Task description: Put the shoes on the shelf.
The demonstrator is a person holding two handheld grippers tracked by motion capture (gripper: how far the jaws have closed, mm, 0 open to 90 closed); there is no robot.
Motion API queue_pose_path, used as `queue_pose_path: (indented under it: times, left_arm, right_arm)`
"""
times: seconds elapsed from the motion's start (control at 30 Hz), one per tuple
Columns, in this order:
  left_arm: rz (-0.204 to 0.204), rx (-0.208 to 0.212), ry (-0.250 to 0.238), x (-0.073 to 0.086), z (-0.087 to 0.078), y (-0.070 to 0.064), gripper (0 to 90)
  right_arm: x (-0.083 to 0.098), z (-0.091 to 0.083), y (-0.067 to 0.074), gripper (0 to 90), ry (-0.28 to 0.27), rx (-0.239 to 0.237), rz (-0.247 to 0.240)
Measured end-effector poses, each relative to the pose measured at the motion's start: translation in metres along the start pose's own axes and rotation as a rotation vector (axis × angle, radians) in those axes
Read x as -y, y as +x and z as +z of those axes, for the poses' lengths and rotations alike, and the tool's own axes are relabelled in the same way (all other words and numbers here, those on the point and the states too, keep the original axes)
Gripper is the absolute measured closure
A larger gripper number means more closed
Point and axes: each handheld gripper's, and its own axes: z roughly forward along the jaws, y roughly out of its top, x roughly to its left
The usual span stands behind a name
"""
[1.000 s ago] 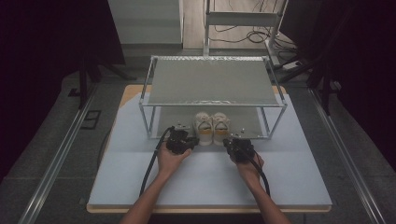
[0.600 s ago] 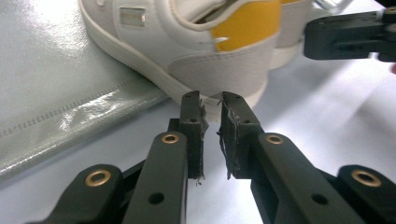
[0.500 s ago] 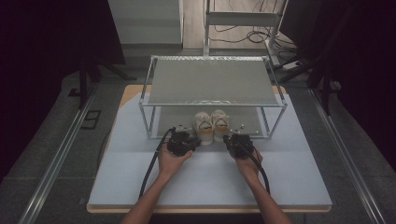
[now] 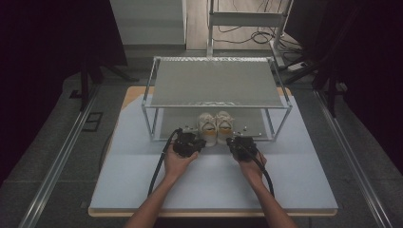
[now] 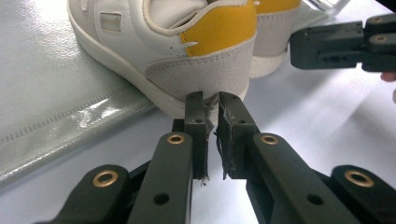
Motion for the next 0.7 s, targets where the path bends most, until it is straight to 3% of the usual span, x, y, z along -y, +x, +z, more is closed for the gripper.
queue_pose_path:
  times: [0.53,0.57,0.7]
  left_arm:
    - [-0.021,-0.055,0.018,-0.015,0.012,0.009,82.0]
    - [0.013,-0.051,0.026,-0.017,0.013,0.013,82.0]
    - [-0.008,-0.048,0.016,-0.021,0.021,0.016,81.8]
  right_arm:
    - [-0.002,0.006,0.003,89.1,0.012,-0.021,-0.009]
    - [-0.002,0.006,0.003,89.1,0.013,-0.019,-0.011]
    - [-0.003,0.006,0.002,89.2,0.012,-0.022,-0.012]
